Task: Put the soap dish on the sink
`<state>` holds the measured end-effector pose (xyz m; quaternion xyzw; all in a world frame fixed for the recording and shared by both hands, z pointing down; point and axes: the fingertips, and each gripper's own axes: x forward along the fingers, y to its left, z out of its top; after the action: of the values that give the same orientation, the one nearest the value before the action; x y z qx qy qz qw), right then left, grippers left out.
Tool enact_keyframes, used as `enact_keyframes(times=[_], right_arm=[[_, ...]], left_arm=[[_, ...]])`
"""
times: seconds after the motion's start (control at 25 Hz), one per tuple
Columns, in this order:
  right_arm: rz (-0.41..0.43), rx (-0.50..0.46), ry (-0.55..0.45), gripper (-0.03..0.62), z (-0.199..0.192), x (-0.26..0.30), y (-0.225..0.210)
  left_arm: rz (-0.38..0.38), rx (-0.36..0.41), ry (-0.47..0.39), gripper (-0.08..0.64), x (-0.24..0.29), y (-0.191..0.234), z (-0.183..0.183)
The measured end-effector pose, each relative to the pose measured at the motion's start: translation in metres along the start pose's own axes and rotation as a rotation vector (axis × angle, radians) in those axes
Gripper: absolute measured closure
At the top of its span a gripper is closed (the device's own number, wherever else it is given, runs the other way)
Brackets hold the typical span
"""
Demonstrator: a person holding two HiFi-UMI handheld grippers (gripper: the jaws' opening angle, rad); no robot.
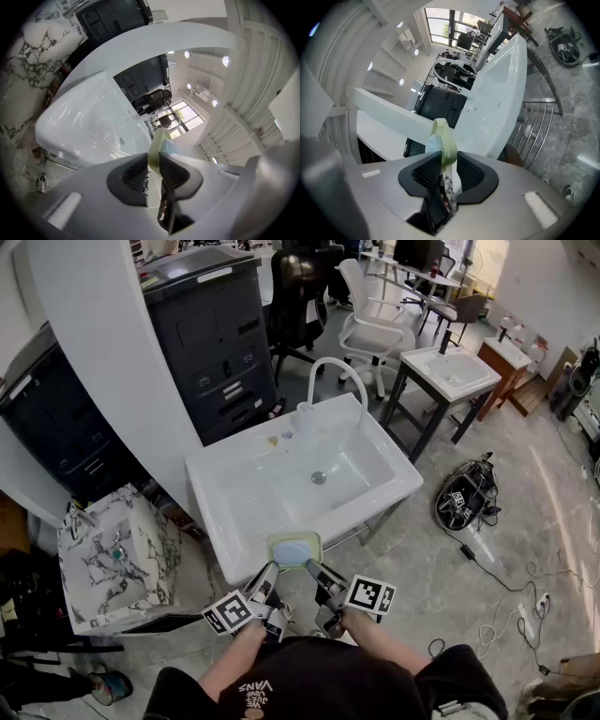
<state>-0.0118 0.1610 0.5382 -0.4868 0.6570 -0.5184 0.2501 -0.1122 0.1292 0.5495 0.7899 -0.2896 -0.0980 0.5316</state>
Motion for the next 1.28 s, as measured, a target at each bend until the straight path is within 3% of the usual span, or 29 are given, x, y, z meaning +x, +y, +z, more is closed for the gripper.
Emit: enact_keyframes(times=[0.56,1.28], right_arm=[[-0.003,0.014,-0.014,0.489,0.011,0.01,-0.006],[-0.034,0.025,-0.109,0.489,0.06,0.091,-0.004]], left_arm=[[-0.006,0.0,0.006,0.434,0.015,0.002,0.008],[-0.068,0.023,0.101,0.434,0.083,0.022,0.086]])
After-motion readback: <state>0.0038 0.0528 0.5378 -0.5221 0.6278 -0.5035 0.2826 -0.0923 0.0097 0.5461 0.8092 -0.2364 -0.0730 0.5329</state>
